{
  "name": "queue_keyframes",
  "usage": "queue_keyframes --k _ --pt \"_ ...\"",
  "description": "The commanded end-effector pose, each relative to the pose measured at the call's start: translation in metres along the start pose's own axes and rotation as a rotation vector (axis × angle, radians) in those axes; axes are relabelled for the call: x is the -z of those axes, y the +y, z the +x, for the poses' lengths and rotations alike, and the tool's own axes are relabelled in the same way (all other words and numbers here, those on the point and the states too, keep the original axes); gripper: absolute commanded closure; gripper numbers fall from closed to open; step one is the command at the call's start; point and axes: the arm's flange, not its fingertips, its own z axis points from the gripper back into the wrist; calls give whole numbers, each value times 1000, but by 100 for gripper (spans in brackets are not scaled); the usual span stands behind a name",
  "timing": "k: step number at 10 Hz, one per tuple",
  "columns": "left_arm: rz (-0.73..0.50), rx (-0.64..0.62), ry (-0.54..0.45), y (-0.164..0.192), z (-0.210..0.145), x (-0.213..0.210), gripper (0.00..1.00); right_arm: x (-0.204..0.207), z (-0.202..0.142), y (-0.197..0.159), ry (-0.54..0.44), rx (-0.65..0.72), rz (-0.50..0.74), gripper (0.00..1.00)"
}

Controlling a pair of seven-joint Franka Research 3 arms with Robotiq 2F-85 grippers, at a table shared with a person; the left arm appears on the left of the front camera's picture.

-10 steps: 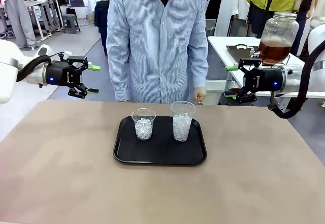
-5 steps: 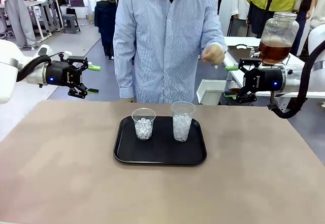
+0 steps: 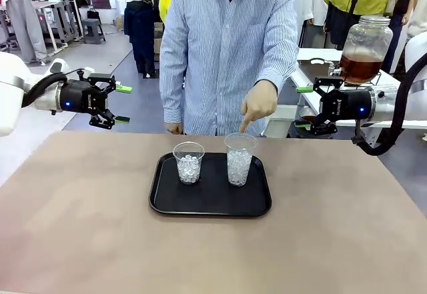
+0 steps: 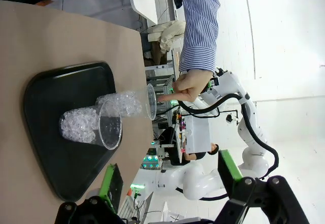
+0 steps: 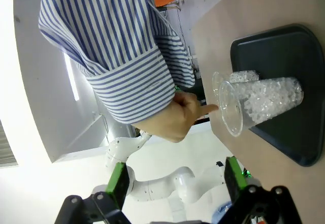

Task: Pour the drink into the iced cup.
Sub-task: Pick up the iced cup indicated by the human and present it to them.

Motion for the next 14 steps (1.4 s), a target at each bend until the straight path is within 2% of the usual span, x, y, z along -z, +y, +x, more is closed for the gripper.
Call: queue_keyframes --k 1,10,12,14 --pt "2 1 -2 0 0 1 0 -1 1 2 -8 -3 -2 0" --pt "2 1 -2 0 0 1 0 0 0 0 0 0 0 0" --pt "2 1 -2 0 0 1 0 -2 -9 2 -31 -278 58 0" --pt "2 1 -2 0 0 1 0 -4 -26 1 -73 -643 124 0"
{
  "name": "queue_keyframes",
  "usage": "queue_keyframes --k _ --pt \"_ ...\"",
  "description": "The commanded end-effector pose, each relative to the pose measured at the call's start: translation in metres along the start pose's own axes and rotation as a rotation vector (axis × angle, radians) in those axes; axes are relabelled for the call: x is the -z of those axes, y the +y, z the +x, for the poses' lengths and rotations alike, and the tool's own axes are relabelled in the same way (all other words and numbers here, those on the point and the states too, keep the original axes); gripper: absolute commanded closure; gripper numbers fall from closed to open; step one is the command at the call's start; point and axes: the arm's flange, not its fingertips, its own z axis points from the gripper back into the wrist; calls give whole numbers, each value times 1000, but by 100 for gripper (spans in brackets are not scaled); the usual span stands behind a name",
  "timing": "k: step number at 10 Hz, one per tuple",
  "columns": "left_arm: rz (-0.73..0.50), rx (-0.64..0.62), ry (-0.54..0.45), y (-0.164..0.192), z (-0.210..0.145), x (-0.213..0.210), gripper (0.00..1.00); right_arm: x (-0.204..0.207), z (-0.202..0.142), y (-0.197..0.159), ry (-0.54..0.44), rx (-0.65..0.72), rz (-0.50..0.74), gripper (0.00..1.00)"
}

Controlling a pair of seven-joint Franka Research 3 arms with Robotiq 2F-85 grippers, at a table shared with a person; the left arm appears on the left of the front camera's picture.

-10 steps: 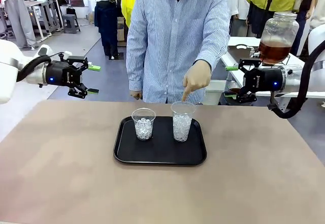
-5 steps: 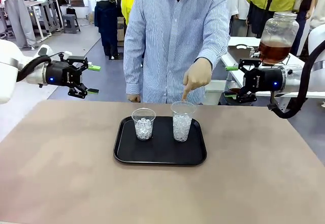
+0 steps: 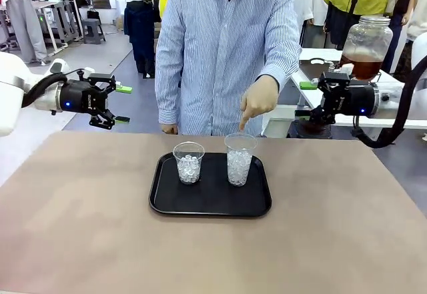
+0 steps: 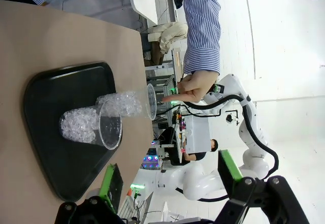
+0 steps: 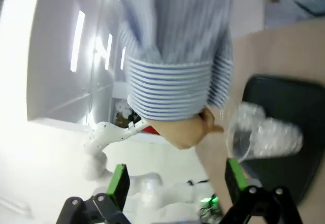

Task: Pour the drink into the iced cup.
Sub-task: Pick up the iced cup indicated by the human and present it to them.

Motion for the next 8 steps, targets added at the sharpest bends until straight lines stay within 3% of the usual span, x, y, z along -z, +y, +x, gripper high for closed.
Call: queue_keyframes --k 1,3,5,8 --pt "2 2 -2 0 0 1 0 -1 -25 -3 -54 -331 62 0" --pt "2 2 -2 0 0 1 0 2 -30 -3 -23 -504 31 0" --pt "2 2 -2 0 0 1 0 0 -27 -5 22 -459 30 0" --pt "2 2 -2 0 0 1 0 2 -25 1 -20 -484 27 0"
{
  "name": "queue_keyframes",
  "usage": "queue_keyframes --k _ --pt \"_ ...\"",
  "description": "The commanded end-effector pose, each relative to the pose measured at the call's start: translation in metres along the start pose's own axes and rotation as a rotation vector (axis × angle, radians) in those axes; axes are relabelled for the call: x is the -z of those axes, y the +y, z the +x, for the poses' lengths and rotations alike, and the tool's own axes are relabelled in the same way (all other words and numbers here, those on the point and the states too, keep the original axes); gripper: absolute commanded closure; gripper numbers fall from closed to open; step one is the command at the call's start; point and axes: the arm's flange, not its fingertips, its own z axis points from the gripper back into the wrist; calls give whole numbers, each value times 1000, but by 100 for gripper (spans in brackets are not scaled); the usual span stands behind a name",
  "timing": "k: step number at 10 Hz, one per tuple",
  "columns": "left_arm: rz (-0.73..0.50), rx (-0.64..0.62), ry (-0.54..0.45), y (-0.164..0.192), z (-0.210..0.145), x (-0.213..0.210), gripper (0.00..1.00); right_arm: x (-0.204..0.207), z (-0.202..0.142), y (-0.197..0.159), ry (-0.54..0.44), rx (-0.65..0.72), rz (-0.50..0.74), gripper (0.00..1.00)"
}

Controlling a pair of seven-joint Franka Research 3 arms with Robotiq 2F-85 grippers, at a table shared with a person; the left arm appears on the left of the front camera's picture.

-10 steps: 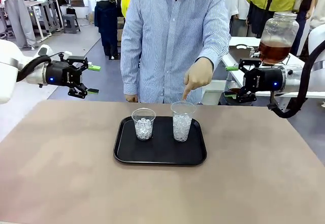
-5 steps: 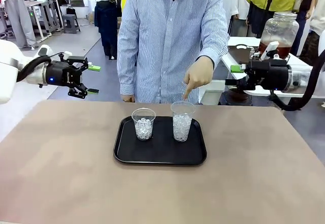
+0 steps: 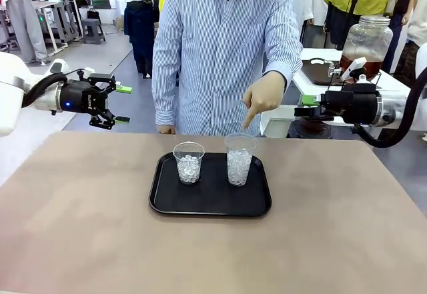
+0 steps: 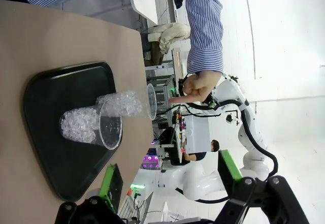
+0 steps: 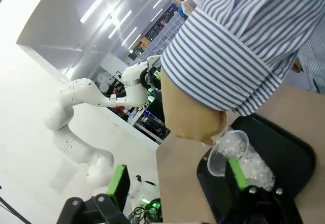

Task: Pour the drink into the iced cup.
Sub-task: Pick up the iced cup indicated by the human and present it to them.

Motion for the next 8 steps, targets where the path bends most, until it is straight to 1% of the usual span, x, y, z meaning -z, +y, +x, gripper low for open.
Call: queue_keyframes --k 1,2,3,4,5,6,7,8 --pt "2 2 -2 -1 0 1 0 0 4 3 -12 1 0 0" --pt "2 2 -2 -1 0 1 0 0 0 0 0 0 0 0" --pt "2 2 -2 -1 0 1 0 7 2 -5 -29 -113 -9 0" --pt "2 2 -2 -1 0 1 0 11 -6 -15 -81 -282 4 0" --pt "2 2 -2 -1 0 1 0 15 -16 -23 -104 -446 -5 0" --pt "2 2 -2 -1 0 1 0 18 -26 -29 -108 -592 -8 0" --pt "2 2 -2 -1 0 1 0 18 -33 -35 -106 -692 -2 0" --pt "2 2 -2 -1 0 1 0 20 -41 -45 -67 -735 47 0"
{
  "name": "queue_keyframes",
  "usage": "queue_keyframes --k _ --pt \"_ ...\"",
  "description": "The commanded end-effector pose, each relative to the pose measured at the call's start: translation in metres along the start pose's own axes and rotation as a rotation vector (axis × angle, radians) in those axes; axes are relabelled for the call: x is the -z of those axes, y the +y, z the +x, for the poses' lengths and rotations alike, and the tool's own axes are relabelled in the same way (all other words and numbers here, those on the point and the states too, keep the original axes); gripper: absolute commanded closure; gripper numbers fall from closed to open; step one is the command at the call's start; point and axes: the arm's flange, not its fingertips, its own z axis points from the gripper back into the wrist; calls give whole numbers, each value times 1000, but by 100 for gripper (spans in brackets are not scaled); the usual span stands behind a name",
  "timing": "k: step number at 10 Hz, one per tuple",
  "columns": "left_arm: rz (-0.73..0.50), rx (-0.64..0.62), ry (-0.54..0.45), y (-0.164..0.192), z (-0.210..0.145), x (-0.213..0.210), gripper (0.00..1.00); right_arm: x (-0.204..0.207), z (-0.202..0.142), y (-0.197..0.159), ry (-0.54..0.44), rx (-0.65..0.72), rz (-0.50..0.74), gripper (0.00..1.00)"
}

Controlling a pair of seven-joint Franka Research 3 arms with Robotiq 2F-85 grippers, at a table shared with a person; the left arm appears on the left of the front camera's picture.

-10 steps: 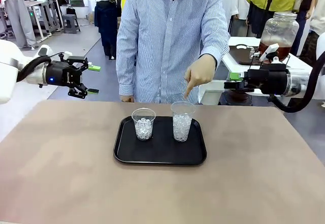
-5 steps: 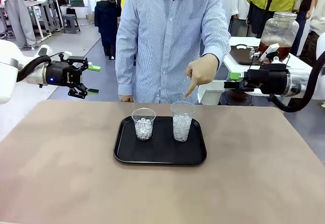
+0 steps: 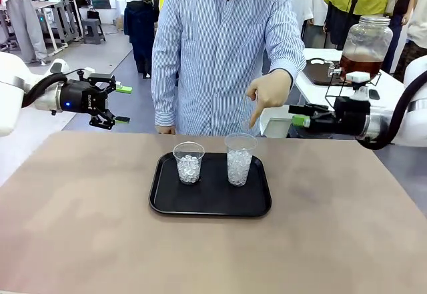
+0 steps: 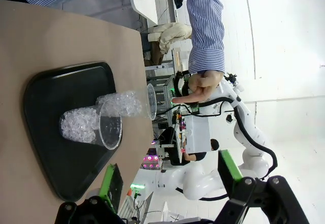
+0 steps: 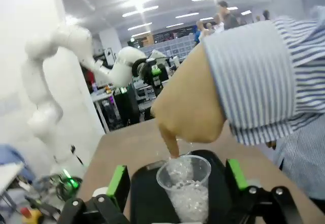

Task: Pour the drink into the iced cup.
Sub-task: Pick up the iced cup indicated by the human and present it to them.

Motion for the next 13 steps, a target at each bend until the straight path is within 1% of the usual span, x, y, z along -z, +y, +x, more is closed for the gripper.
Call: queue_keyframes --k 1,2,4,6,7,8,11,12,13 --pt "2 2 -2 -1 0 1 0 6 -31 -4 24 -91 73 0" --pt "2 2 -2 -1 0 1 0 7 -42 -7 41 -105 74 0" --pt "2 2 -2 -1 0 1 0 13 -56 -14 120 -137 77 0" --pt "2 2 -2 -1 0 1 0 14 -58 -20 127 -128 72 0" --pt "2 2 -2 -1 0 1 0 15 -58 -19 136 -106 30 0" --pt "2 2 -2 -1 0 1 0 8 -63 -14 110 -104 76 0" --pt "2 2 -2 -1 0 1 0 7 -63 -17 121 -106 66 0" --pt "2 2 -2 -1 0 1 0 10 -68 -27 98 -98 66 0" --pt "2 2 -2 -1 0 1 0 17 -73 -35 60 -133 80 0"
